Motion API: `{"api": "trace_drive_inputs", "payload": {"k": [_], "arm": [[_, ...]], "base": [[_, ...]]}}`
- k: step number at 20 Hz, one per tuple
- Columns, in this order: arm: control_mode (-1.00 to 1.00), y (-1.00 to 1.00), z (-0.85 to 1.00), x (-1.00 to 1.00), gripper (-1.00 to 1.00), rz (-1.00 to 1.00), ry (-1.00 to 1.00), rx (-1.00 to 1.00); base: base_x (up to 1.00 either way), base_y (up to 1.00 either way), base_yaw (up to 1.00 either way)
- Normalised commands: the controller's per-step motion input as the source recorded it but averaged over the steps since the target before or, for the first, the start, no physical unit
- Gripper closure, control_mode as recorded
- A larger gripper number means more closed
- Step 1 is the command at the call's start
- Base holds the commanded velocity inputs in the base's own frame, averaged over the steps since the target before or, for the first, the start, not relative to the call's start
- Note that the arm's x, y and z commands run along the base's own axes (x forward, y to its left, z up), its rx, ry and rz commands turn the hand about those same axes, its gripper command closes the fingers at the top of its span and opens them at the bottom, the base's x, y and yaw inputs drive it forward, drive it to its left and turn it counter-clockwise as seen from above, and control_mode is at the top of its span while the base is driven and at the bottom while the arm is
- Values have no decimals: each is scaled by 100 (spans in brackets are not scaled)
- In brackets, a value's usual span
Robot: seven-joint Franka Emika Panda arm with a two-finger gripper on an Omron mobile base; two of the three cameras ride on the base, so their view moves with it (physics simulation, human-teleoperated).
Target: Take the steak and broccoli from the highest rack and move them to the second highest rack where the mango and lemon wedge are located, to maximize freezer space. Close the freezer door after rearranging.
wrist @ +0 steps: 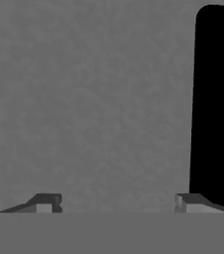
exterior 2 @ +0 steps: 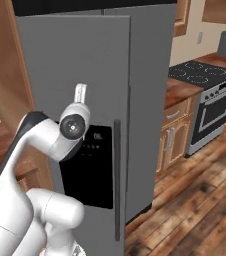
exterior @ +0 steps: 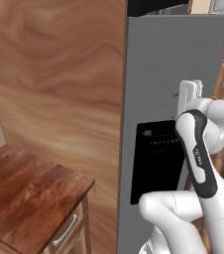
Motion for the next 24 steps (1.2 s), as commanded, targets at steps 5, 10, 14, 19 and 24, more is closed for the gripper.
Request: {"api": "trace_drive_inputs", "payload": {"k": [5,10,14,19,24], "arm": [[-100,1,-13,69,-100,2,0,11],[-100,18,-18,65,-100,16,4,7],[-100,37,-21,60,-100,28,12,3],[-100,44,-23,50,-100,30,10,0],[-100,52,-27,12,-100,20,0,0]], "base": [[0,0,0],[0,0,0],[0,0,0],[0,0,0],[0,0,0]]}}
